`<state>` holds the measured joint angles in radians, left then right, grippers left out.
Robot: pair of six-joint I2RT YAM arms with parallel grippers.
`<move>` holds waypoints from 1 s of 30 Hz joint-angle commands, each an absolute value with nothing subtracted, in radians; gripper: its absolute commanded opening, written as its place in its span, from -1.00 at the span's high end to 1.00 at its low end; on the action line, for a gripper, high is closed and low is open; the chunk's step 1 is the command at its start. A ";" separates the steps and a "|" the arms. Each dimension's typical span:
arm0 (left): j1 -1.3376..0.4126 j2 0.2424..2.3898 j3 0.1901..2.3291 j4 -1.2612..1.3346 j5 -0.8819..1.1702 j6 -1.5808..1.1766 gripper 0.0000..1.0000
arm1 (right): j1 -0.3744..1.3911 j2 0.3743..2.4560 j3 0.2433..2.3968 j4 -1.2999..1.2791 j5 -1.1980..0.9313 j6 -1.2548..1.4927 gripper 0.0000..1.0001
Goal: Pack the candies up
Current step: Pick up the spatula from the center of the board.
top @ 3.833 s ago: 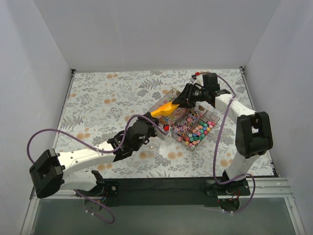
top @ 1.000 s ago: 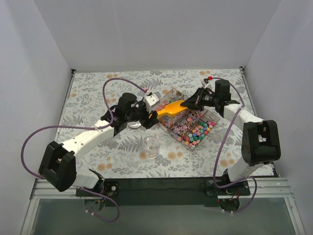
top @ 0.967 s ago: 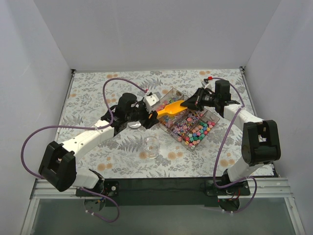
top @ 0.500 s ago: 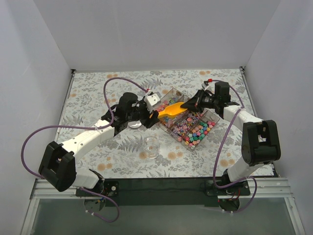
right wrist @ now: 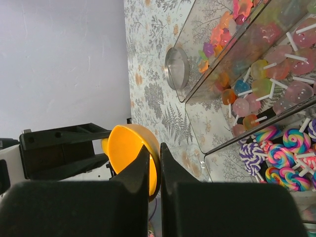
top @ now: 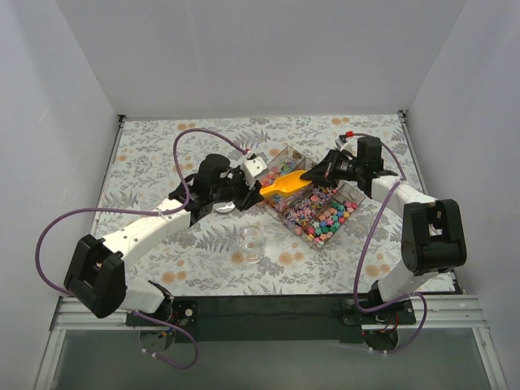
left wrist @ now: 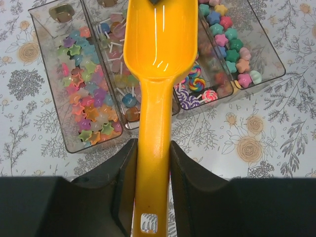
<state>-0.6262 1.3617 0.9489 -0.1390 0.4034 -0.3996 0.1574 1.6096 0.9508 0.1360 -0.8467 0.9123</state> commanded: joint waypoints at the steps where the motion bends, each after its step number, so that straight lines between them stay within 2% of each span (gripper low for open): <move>1: -0.624 1.313 0.966 -0.118 0.403 -0.451 0.62 | 0.156 1.571 0.933 0.196 -0.873 0.871 0.97; 3: -0.624 1.307 0.966 -0.118 0.420 -0.469 0.63 | 0.156 1.572 0.911 0.207 -0.882 0.853 0.97; 5: -0.624 1.305 0.956 -0.118 0.419 -0.471 0.93 | 0.156 1.578 0.902 0.221 -0.893 0.856 0.97; 6: -0.624 1.305 0.948 -0.117 0.414 -0.469 1.00 | 0.155 1.578 0.899 0.221 -0.896 0.853 0.97; 15: -0.624 1.213 0.904 -0.043 0.403 -0.505 1.00 | 0.156 1.569 0.861 0.221 -0.882 0.833 0.93; 21: -0.624 1.216 0.897 -0.035 0.417 -0.518 1.00 | 0.156 1.569 0.850 0.221 -0.893 0.819 0.79; 28: -0.624 1.241 0.934 -0.162 0.350 -0.500 1.00 | 0.146 1.526 0.857 0.215 -0.900 0.784 0.21; 30: -0.624 1.246 0.954 -0.198 0.318 -0.489 1.00 | 0.132 1.511 0.861 0.210 -0.891 0.773 0.12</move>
<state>-0.6300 1.2732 0.8982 -0.1493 0.3832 -0.5018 0.1524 1.5757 0.8665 0.1982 -0.8932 0.8268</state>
